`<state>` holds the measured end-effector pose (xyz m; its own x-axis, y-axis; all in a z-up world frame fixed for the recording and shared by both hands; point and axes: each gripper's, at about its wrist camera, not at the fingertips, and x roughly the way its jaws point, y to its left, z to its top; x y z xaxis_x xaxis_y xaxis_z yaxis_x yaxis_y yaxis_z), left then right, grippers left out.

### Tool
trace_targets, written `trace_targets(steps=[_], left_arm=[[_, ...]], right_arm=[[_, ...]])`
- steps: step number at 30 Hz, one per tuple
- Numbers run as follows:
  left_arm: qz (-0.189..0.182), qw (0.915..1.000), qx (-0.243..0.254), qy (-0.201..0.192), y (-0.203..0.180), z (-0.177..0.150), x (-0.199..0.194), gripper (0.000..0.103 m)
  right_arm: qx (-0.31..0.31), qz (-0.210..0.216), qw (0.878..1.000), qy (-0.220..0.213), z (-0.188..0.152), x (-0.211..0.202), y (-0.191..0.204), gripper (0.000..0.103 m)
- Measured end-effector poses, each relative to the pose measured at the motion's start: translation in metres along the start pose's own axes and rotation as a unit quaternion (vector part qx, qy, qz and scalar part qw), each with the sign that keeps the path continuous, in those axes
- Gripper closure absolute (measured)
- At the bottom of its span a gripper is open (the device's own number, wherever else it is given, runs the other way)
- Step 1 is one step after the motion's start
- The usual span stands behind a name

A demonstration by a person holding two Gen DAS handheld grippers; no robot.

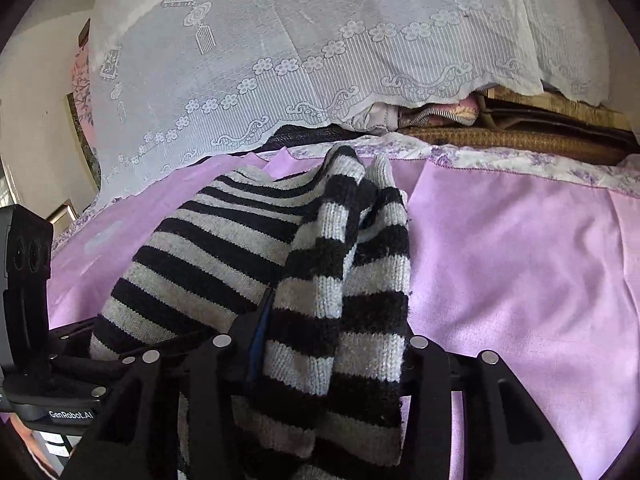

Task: Fold small clothes
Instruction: 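Grasp the folded striped bundle with the left tool while the right tool grasps it too, then lift the bundle with both tools and carry it toward the window ledge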

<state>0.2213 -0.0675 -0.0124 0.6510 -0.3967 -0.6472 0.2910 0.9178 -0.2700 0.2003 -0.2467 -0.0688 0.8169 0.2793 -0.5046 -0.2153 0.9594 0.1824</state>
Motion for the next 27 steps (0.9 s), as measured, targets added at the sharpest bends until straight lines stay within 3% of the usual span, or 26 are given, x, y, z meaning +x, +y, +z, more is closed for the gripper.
trace_targets(steps=[3,13,27], left_arm=[[0.018,0.9992,0.028,-0.021,-0.011,-0.001,-0.008,0.030],[0.015,0.9967,0.065,-0.046,-0.038,-0.003,-0.029,0.031],[-0.032,0.9876,0.137,-0.070,-0.117,-0.026,-0.078,0.031]], right_arm=[[-0.018,-0.017,1.000,-0.015,0.000,-0.009,0.006,0.059],[0.028,-0.027,0.999,-0.031,-0.011,-0.047,-0.002,0.059],[0.066,-0.076,0.992,-0.081,-0.039,-0.152,-0.027,0.059]])
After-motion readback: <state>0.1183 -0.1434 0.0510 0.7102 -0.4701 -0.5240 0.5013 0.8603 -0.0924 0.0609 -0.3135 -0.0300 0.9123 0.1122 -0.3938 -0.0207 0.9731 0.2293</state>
